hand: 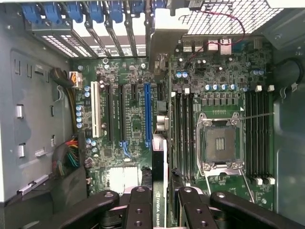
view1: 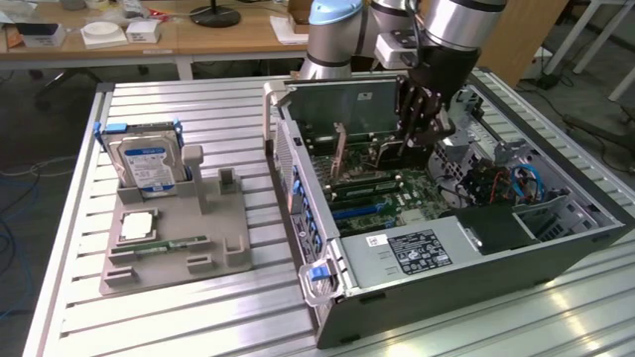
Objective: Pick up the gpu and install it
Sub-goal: 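Insert the gpu into the slot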
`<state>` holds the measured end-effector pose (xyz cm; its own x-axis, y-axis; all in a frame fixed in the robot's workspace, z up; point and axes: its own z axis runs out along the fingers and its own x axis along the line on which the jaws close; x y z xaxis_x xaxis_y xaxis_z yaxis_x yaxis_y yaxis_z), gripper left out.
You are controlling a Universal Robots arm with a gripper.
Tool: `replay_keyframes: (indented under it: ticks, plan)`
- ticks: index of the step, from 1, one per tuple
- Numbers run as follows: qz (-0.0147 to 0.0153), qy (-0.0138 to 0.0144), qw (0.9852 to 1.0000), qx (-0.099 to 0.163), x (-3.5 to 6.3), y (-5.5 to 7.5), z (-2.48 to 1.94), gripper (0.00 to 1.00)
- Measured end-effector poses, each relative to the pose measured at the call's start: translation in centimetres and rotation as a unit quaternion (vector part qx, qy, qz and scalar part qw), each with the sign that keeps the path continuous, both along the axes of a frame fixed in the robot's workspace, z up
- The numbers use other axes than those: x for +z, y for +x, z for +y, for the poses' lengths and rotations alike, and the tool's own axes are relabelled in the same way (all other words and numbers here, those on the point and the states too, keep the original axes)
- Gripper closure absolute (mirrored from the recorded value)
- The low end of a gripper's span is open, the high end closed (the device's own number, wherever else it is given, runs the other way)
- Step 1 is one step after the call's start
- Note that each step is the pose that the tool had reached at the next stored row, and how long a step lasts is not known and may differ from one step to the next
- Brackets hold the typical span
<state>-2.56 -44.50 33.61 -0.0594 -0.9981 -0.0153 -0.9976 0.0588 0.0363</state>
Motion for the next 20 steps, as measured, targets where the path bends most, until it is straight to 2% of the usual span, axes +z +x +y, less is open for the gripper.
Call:
replay_keyframes:
  ticks: [7,12,16,20]
  plan:
    - [-0.0003,0.0,1.0,0.0,-0.15,-0.5,-0.27,0.74]
    - [-0.0004,0.0,1.0,0.0,-0.4,-0.5,-0.96,0.74]
    - [-0.0004,0.0001,1.0,0.0,-0.95,-0.5,-1.27,0.74]
    - [-0.0005,-0.0001,1.0,0.0,-1.43,-0.8,-1.3,0.74]
